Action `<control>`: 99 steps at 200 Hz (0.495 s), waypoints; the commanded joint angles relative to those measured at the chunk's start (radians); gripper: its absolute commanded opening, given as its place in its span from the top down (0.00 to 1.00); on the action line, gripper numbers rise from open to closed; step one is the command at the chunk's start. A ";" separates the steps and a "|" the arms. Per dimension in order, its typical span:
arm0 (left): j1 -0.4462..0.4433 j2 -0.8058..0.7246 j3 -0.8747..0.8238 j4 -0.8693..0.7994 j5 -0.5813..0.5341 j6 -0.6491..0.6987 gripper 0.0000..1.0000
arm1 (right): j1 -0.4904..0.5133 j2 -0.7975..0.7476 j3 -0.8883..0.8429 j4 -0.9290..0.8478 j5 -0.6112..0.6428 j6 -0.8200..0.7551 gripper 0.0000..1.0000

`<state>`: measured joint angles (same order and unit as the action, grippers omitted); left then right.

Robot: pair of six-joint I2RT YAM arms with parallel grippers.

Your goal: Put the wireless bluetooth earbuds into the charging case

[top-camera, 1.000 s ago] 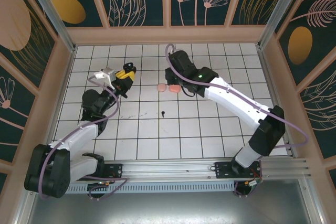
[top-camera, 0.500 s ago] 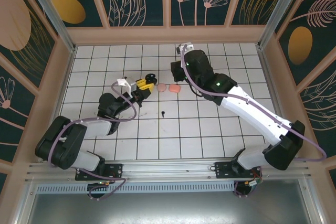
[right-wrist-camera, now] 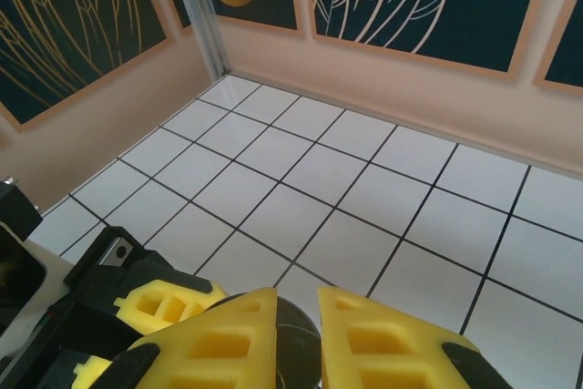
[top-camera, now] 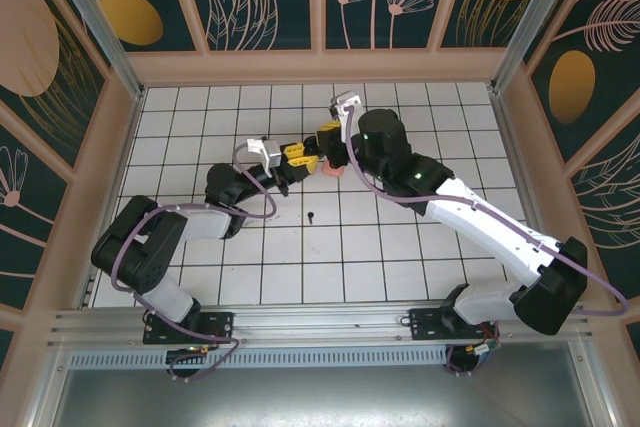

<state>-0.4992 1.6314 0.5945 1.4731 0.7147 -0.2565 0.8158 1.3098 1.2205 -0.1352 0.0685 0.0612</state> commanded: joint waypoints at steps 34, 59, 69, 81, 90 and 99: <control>-0.009 0.008 0.034 0.072 0.043 -0.028 1.00 | 0.021 -0.027 -0.021 0.086 -0.050 -0.008 0.84; -0.010 0.005 0.035 0.069 0.047 -0.030 1.00 | 0.032 -0.021 -0.020 0.088 -0.050 -0.005 0.84; -0.010 0.004 0.037 0.066 0.045 -0.032 1.00 | 0.036 -0.018 -0.019 0.086 -0.050 -0.004 0.84; -0.012 0.002 0.037 0.064 0.045 -0.031 1.00 | 0.040 -0.015 -0.022 0.085 -0.050 -0.003 0.84; -0.012 0.001 0.037 0.063 0.045 -0.031 1.00 | 0.043 -0.014 -0.022 0.083 -0.049 -0.002 0.84; -0.012 -0.002 0.038 0.062 0.046 -0.032 1.00 | 0.044 -0.014 -0.025 0.082 -0.049 -0.001 0.84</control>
<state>-0.5037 1.6321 0.6079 1.4918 0.7376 -0.2741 0.8505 1.3094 1.2125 -0.0929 0.0315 0.0582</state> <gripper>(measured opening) 0.188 0.161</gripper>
